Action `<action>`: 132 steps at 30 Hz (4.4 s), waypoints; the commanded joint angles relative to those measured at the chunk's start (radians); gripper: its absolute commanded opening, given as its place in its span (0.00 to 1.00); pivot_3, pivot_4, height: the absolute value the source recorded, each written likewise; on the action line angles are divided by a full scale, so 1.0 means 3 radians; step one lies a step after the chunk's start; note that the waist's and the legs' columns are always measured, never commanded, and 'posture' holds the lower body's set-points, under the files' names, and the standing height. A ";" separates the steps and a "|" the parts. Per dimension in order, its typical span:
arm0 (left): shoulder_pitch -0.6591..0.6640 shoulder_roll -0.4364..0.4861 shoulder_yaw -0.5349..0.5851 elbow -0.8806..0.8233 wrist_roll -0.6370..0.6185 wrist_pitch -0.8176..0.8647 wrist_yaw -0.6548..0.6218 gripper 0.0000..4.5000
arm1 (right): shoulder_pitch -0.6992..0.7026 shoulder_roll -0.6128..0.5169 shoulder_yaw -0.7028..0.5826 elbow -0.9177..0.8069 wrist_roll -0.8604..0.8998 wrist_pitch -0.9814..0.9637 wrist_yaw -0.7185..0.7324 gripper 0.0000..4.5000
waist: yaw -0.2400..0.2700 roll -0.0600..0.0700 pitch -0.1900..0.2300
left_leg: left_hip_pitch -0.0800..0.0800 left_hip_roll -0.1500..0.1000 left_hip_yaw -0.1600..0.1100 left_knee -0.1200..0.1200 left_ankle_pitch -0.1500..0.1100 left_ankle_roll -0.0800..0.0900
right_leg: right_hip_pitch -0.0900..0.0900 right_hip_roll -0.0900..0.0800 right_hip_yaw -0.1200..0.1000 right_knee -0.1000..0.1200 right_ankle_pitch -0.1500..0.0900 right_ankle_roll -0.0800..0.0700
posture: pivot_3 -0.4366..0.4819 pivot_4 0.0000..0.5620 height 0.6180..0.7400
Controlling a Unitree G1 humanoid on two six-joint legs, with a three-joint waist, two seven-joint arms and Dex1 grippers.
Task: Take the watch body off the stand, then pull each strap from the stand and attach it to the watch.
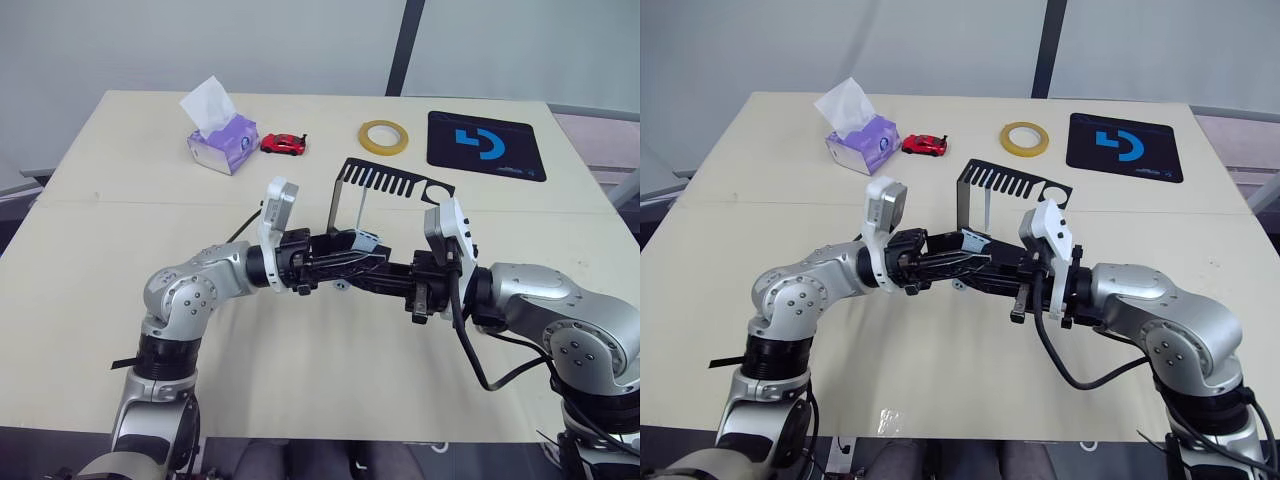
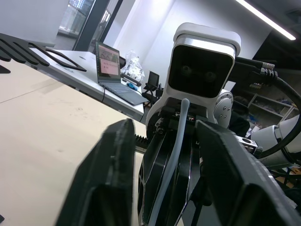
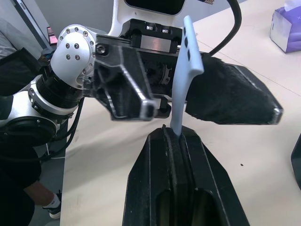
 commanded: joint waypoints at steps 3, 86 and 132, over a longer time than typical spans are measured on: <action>-0.0034 -0.0045 0.0068 -0.0128 -0.0172 0.0008 -0.0007 0.02 | -0.0069 -0.0018 -0.0057 -0.0084 0.0093 -0.0030 -0.0041 0.00 | -0.0001 0.0000 0.0000 | 0.0000 0.0000 0.0000 0.0000 0.0000 0.0000 | 0.0000 0.0000 0.0000 0.0000 0.0000 0.0000 | 0.48 0.27 0.98; -0.0024 0.0635 -0.0828 -0.0164 0.1619 -0.1687 -0.0979 0.00 | 0.2391 0.0991 -0.0911 -0.0339 -0.1683 -0.0480 -0.2544 0.60 | 0.0070 0.0000 -0.0001 | 0.0005 -0.0009 0.0010 -0.0003 0.0005 0.0012 | 0.0000 0.0014 0.0015 0.0007 -0.0001 0.0001 | 0.48 0.27 0.98; -0.0363 0.0418 -0.1036 0.1389 0.2846 -0.4286 -0.0995 0.00 | -0.0062 0.0693 -0.1012 0.0619 0.1195 0.2173 -0.1939 0.35 | 0.0064 0.0000 -0.0002 | 0.0000 -0.0010 0.0005 0.0001 0.0007 0.0016 | -0.0006 0.0003 0.0005 0.0020 0.0000 0.0002 | 0.48 0.27 0.98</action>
